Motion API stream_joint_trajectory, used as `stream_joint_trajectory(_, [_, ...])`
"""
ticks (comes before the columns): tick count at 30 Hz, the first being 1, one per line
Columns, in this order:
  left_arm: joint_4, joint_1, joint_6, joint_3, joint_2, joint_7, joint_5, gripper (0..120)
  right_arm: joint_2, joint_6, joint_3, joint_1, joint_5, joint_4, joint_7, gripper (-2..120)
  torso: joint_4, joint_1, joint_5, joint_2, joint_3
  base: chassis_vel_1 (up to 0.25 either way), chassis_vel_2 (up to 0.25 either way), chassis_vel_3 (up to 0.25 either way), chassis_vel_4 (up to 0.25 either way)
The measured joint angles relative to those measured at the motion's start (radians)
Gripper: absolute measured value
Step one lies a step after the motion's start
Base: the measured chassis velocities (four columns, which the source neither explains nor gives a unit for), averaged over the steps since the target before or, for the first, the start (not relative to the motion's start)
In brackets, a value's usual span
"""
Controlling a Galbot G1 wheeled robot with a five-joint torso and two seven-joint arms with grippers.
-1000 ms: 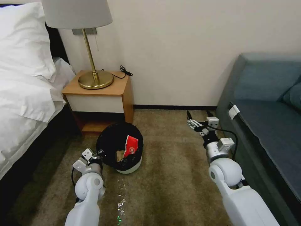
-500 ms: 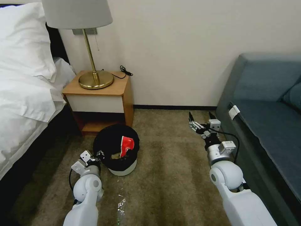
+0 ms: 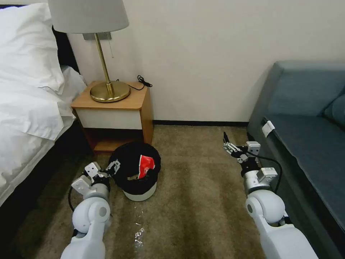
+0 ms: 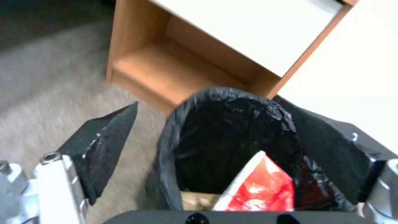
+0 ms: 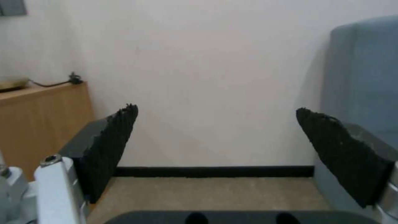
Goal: Pick up the trash bin, then pick up the garbage on the floor and place it into the trash bin.
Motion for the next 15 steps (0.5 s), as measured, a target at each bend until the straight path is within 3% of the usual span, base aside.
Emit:
stream_joint_trajectory(1, [-0.004, 0.000, 0.013, -0.007, 0.022, 0.042, 0.053, 100, 0.003, -0.005, 0.013, -0.006, -0.008, 0.001, 0.005, 97, -0.0001, 0.000, -0.0001, 0.000, 0.000, 0.000, 0.000, 0.000, 0.000])
stream_joint_trajectory(2, [-0.004, 0.000, 0.013, -0.007, 0.022, 0.042, 0.053, 100, 0.003, -0.005, 0.013, -0.006, -0.008, 0.001, 0.005, 97, -0.0001, 0.000, -0.0001, 0.000, 0.000, 0.000, 0.000, 0.000, 0.000])
stream_joint_trajectory(3, [-0.012, 0.000, 0.026, -0.014, 0.047, 0.092, 0.092, 100, 0.006, -0.011, 0.023, -0.011, -0.014, 0.004, 0.014, 99, 0.0000, 0.000, -0.0001, 0.000, 0.000, 0.000, 0.000, 0.000, 0.000])
stream_joint_trajectory(5, [-0.014, -0.001, 0.027, -0.015, 0.054, 0.110, 0.103, 100, 0.008, -0.013, 0.027, -0.013, -0.016, 0.004, 0.018, 99, 0.0000, 0.000, -0.0002, 0.000, 0.000, 0.000, 0.000, 0.000, 0.000])
stream_joint_trajectory(7, [-0.024, -0.005, 0.017, -0.023, 0.101, 0.218, 0.163, 100, 0.021, -0.015, 0.046, -0.019, -0.037, -0.004, 0.039, 100, -0.0001, 0.000, -0.0002, 0.000, 0.000, 0.000, 0.000, 0.000, 0.000])
stream_joint_trajectory(8, [-0.024, -0.005, 0.017, -0.023, 0.101, 0.218, 0.163, 100, 0.021, -0.015, 0.046, -0.019, -0.037, -0.004, 0.039, 100, -0.0001, 0.000, -0.0002, 0.000, 0.000, 0.000, 0.000, 0.000, 0.000])
stream_joint_trajectory(9, [-0.025, -0.009, -0.007, -0.027, 0.130, 0.290, 0.214, 100, 0.032, -0.012, 0.056, -0.023, -0.057, -0.012, 0.050, 100, -0.0001, 0.000, -0.0001, 0.000, 0.000, 0.000, 0.000, 0.000, 0.000])
stream_joint_trajectory(15, [-0.015, -0.015, -0.073, -0.029, 0.161, 0.394, 0.293, 100, 0.056, 0.011, 0.075, -0.035, -0.085, -0.022, 0.044, 100, 0.0000, 0.000, -0.0001, 0.000, 0.000, 0.000, 0.000, 0.000, 0.000])
